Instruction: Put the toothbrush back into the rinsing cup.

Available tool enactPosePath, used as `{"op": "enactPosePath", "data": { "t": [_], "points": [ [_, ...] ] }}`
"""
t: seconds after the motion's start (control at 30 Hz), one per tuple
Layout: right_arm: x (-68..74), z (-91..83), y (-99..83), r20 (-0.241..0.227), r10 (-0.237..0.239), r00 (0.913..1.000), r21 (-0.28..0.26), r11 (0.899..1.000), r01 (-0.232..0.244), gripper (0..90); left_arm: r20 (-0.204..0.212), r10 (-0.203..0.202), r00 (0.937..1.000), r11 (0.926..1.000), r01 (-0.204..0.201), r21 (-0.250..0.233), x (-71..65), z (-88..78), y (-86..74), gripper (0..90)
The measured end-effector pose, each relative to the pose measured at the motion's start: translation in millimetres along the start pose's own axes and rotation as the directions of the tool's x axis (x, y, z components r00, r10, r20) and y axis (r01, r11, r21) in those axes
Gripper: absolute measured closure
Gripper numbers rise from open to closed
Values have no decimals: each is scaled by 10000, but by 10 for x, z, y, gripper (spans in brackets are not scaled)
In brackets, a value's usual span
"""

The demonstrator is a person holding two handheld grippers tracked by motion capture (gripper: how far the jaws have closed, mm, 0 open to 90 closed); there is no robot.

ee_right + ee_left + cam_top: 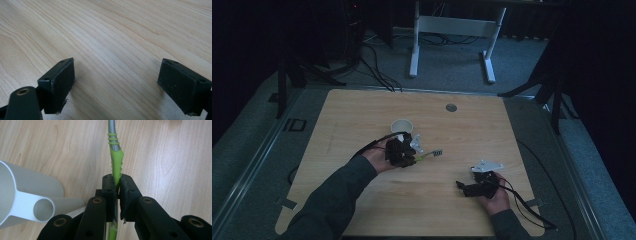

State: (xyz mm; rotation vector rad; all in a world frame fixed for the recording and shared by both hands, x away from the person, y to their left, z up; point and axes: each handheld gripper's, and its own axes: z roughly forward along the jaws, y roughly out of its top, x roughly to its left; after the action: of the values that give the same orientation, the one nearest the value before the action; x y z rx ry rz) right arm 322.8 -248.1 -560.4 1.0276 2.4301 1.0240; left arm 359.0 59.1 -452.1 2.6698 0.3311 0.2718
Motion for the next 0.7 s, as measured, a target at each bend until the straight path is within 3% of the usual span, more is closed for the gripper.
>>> {"op": "enactPosePath", "data": {
  "t": [0.3, 0.7],
  "points": [
    [0, 0, 0, 1, 1, 10000, -1, 10000, -1, 136, -81, -212, 9997, 9988, 208, -441, 27, -57, -4, 835],
    [0, 0, 0, 2, 4, 10000, 0, 10000, -4, 136, -170, -315, 9994, 9972, 303, -688, 52, -97, -14, 835]
  ]
}}
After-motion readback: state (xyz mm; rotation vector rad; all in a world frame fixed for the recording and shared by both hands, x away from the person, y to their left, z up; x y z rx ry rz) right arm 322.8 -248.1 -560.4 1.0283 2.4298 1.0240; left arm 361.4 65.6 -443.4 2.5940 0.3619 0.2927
